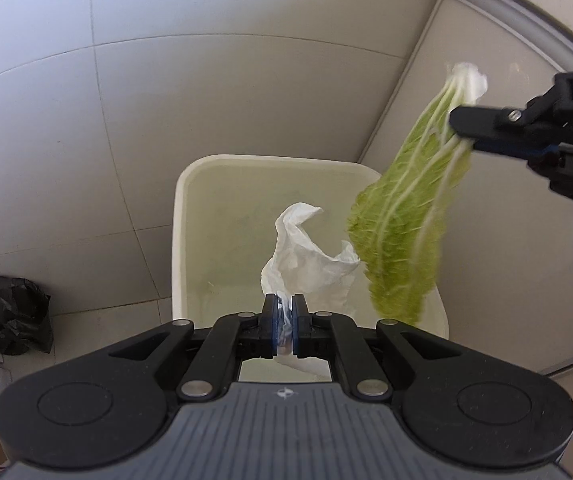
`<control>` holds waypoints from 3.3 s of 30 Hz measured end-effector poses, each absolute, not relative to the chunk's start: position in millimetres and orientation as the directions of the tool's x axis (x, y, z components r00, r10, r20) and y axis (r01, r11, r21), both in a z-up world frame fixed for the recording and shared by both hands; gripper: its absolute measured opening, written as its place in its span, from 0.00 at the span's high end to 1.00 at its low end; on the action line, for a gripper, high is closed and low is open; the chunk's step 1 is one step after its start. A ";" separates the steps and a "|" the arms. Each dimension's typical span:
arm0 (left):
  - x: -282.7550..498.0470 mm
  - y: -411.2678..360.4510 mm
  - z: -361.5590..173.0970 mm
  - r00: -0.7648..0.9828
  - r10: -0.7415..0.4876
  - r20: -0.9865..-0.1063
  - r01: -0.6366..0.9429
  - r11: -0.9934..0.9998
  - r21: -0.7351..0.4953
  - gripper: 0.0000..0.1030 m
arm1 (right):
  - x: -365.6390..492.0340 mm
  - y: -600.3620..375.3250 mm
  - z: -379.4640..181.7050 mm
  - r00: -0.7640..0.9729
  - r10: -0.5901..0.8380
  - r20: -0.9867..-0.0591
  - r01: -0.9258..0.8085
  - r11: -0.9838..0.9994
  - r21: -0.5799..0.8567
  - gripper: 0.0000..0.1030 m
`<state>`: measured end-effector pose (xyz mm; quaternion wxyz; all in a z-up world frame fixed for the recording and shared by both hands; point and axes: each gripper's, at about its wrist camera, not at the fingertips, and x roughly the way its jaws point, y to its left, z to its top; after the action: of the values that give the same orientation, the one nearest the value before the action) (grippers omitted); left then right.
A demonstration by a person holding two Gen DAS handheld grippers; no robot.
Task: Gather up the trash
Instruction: 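Open both tools to drop the tissue and cabbage leaf into the bin, then move both open tools back up to the countertop, then close the left tool on a cabbage piece while the right tool grasps the purple bag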
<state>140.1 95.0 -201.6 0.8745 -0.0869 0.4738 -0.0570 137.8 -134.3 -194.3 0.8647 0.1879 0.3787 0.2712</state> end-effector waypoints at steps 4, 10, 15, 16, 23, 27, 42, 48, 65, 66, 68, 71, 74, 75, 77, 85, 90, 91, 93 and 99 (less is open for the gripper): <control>139.8 83.8 -202.7 0.540 -0.177 -0.823 0.030 0.981 -0.191 0.93 | 137.3 -129.5 -203.5 0.553 0.596 -0.583 -0.336 0.799 0.498 0.95; 142.7 84.7 -209.9 0.538 -0.151 -0.829 0.012 0.985 -0.172 0.67 | 133.6 -125.5 -203.7 0.535 0.586 -0.608 -0.355 0.809 0.468 0.86; 143.2 82.7 -209.5 0.554 -0.142 -0.821 0.000 0.985 -0.170 0.40 | 142.4 -129.3 -199.6 0.545 0.586 -0.600 -0.343 0.808 0.478 0.35; 142.9 83.3 -209.4 0.550 -0.142 -0.823 -0.001 0.985 -0.171 0.39 | 142.5 -129.9 -198.7 0.544 0.588 -0.599 -0.347 0.807 0.478 0.36; 139.5 82.2 -204.4 0.552 -0.145 -0.821 -0.003 0.984 -0.176 0.33 | 144.4 -124.8 -195.6 0.543 0.567 -0.619 -0.359 0.823 0.440 0.35; 130.1 80.3 -193.8 0.563 -0.143 -0.814 0.012 0.986 -0.165 0.28 | 129.0 -126.1 -185.3 0.548 0.556 -0.625 -0.374 0.831 0.411 0.32; 110.3 73.9 -131.0 0.601 -0.147 -0.785 0.095 0.989 -0.113 0.10 | 89.4 -121.6 -89.7 0.622 0.534 -0.573 -0.479 0.838 0.261 0.08; 107.6 71.5 -103.2 0.615 -0.170 -0.770 0.123 0.985 -0.119 0.03 | 62.1 -120.1 -43.1 0.661 0.511 -0.550 -0.545 0.830 0.117 0.06; 105.3 11.5 -32.8 0.718 -0.254 -0.648 0.276 0.959 -0.070 0.01 | 34.9 -208.1 26.9 0.888 0.175 -0.424 -0.281 0.938 -0.202 0.00; 106.4 7.1 -29.0 0.721 -0.260 -0.643 0.287 0.956 -0.065 0.01 | 38.3 -217.8 27.6 0.889 0.157 -0.430 -0.263 0.944 -0.199 0.00; 112.4 -1.5 -22.6 0.727 -0.274 -0.630 0.308 0.950 -0.057 0.01 | 40.7 -240.0 29.0 0.891 0.129 -0.435 -0.230 0.955 -0.188 0.00; 119.4 -17.4 -14.8 0.733 -0.301 -0.610 0.342 0.938 -0.051 0.01 | 44.7 -271.8 29.1 0.907 0.087 -0.412 -0.176 0.968 -0.182 0.00; 130.7 -39.1 -4.3 0.739 -0.333 -0.586 0.386 0.922 -0.037 0.01 | 54.7 -301.1 26.8 0.922 0.051 -0.385 -0.118 0.981 -0.153 0.00; 134.6 -47.1 0.6 0.741 -0.346 -0.576 0.403 0.915 -0.030 0.01 | 58.3 -310.7 26.2 0.928 0.043 -0.371 -0.099 0.986 -0.133 0.00; 139.5 -61.5 6.9 0.744 -0.380 -0.550 0.441 0.897 -0.025 0.01 | 65.3 -330.3 24.4 0.929 0.033 -0.368 -0.055 0.997 -0.051 0.00; 179.5 -124.7 12.3 0.686 -0.509 -0.520 0.581 0.814 -0.032 0.01 | 89.3 -381.1 6.0 0.925 -0.056 -0.376 0.125 0.979 0.160 0.00; 207.4 -139.1 6.9 0.647 -0.539 -0.539 0.556 0.818 -0.150 0.07 | 93.4 -410.0 -7.6 0.909 -0.118 -0.400 0.234 0.938 0.255 0.00; 212.6 -139.2 5.3 0.656 -0.523 -0.544 0.523 0.835 -0.172 0.12 | 93.5 -415.1 -9.8 0.908 -0.121 -0.402 0.247 0.928 0.279 0.00; 223.6 -139.8 2.0 0.650 -0.515 -0.559 0.478 0.849 -0.227 0.22 | 93.6 -425.8 -14.3 0.909 -0.111 -0.401 0.260 0.904 0.340 0.00; 238.2 -134.9 -5.6 0.625 -0.548 -0.555 0.399 0.836 -0.376 0.42 | 96.4 -438.3 -23.5 0.920 -0.080 -0.384 0.258 0.861 0.439 0.03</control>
<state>238.2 -134.9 -5.6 0.8950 -0.1087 0.3423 -0.2647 96.4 -438.3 -23.5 0.9477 0.2485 0.1793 -0.0891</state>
